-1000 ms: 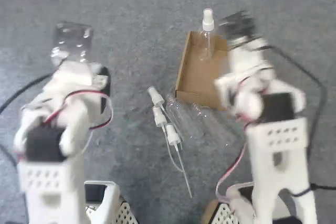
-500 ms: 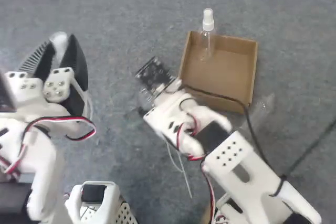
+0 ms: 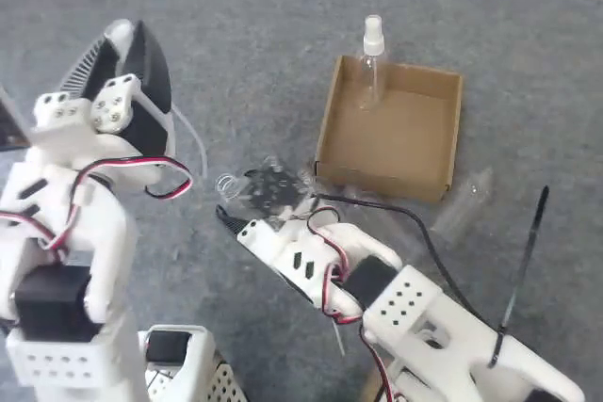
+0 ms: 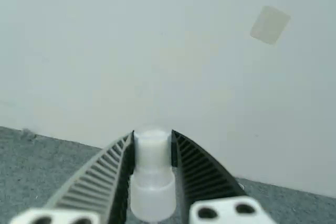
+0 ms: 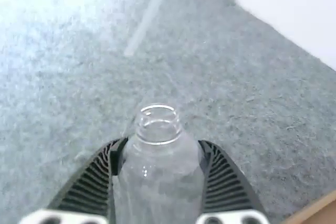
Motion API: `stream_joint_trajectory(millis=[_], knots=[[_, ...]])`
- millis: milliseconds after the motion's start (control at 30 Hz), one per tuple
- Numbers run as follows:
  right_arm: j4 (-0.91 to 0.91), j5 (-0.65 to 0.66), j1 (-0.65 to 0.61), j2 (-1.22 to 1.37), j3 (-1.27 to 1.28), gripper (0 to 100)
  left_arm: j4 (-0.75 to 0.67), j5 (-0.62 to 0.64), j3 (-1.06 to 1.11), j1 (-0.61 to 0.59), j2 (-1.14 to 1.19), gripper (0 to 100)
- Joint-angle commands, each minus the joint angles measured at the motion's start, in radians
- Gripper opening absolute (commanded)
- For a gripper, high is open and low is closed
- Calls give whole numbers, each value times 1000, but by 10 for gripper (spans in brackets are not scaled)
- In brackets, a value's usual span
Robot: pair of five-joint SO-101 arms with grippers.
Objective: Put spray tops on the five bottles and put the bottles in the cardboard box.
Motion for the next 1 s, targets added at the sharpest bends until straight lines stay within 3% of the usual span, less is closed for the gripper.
stream_joint_trajectory(millis=[0, 233, 633, 967], knots=[[-62, -95, -5, -97, 14, 6, -40, 46, 19, 2, -8, 12], [-53, -98, -8, -120, 17, 6, -43, 51, 73, 94, -8, 12], [-30, -100, -8, -128, 28, 6, -178, -2, 97, 83, -14, 12], [-39, -100, -8, -127, 38, 6, -112, -6, 76, 52, -17, 12]])
